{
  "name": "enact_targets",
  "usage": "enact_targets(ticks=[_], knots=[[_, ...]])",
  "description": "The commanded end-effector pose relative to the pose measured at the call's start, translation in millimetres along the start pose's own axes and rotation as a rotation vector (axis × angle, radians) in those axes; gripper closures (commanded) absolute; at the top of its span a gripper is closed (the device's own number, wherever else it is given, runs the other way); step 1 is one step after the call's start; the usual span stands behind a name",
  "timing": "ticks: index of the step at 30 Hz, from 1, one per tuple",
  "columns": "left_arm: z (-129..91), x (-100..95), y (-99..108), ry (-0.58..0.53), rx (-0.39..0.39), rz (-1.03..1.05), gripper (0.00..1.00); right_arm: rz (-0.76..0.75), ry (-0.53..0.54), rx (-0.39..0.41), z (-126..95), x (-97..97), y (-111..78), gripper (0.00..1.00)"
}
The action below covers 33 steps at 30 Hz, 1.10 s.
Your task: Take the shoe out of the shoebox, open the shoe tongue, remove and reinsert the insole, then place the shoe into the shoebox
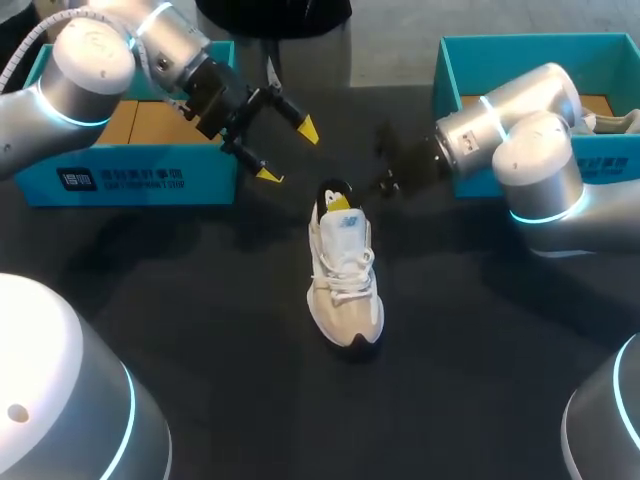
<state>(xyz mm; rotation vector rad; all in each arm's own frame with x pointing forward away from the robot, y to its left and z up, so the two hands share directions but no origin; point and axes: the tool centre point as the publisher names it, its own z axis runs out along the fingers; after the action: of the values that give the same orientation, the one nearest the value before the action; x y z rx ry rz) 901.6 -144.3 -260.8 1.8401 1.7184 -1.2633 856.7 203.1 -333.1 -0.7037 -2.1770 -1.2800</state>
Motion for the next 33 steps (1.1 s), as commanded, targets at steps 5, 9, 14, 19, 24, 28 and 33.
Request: enact_targets(ticks=[5,9,14,19,24,28,33], knots=[[0.2,-0.3,0.6,0.001,0.002,0.001,0.00,-0.002,0.001,0.004,-0.2,-1.3,2.8,0.70],[-0.1,-0.1,0.3,0.000,0.003,0.000,0.00,0.004,0.006,0.003,2.3,-1.7,1.2,0.86],[-0.4,-0.3,0.3,0.001,0.006,0.002,0.00,0.014,0.011,0.006,3.8,-1.9,-1.3,1.00],[-0.1,-1.1,0.6,0.002,0.011,0.007,0.00,0.034,0.023,0.034,5.3,-0.9,-7.7,1.00],[1.8,-1.1,-0.2,0.002,0.016,0.008,0.00,0.055,0.046,0.092,9.5,1.5,-14.7,1.00],[3.6,-0.8,-1.0,0.003,0.021,0.007,0.00,0.065,0.054,0.110,11.4,1.7,-19.3,1.00],[4.3,-0.7,-1.1,0.004,0.027,0.008,0.00,0.062,0.053,0.115,13.1,2.6,-17.6,0.65]])
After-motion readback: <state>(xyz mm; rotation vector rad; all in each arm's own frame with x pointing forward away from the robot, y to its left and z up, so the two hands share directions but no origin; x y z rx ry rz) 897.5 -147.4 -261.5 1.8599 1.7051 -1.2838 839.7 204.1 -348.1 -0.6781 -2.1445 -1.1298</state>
